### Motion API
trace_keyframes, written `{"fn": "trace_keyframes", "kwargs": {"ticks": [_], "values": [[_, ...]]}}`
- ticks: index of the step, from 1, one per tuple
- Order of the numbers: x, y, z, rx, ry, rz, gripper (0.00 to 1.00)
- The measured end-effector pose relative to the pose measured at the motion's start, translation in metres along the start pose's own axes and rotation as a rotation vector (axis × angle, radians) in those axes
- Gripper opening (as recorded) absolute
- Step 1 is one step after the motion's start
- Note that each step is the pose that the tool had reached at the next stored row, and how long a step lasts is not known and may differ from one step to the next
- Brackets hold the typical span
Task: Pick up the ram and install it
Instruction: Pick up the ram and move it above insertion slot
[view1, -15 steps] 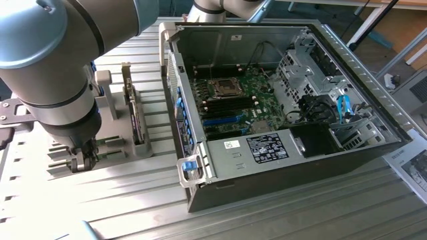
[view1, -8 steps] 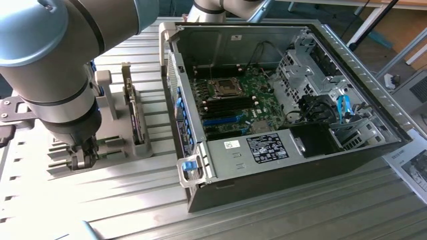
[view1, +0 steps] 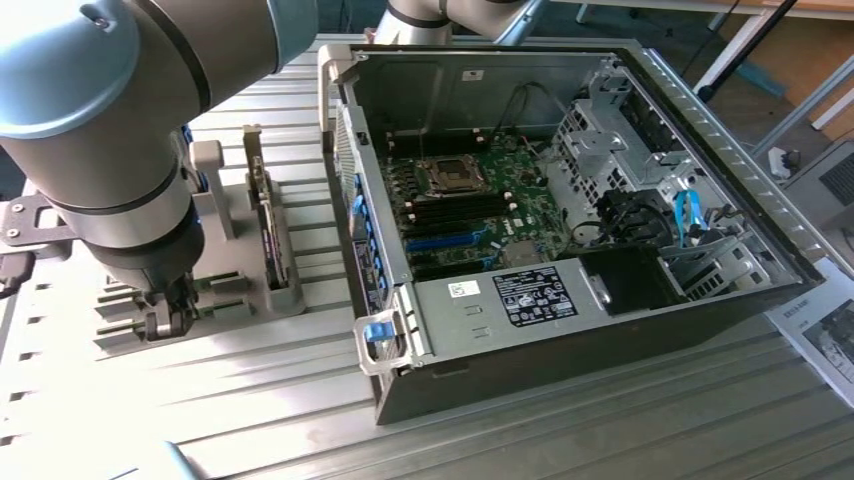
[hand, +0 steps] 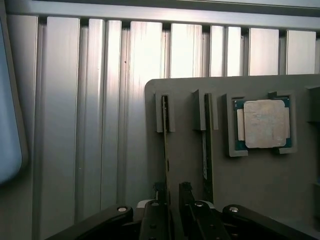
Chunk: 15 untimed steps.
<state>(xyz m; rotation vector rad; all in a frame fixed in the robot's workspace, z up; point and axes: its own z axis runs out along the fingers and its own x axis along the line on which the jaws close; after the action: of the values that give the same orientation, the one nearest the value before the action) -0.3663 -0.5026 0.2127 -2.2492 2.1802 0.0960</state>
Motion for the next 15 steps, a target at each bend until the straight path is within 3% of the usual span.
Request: {"fn": "trace_keyframes", "kwargs": {"ticks": [15], "values": [[0.0001, -0.0014, 0.0017, -0.0008, 0.0006, -0.017, 0.25]]}}
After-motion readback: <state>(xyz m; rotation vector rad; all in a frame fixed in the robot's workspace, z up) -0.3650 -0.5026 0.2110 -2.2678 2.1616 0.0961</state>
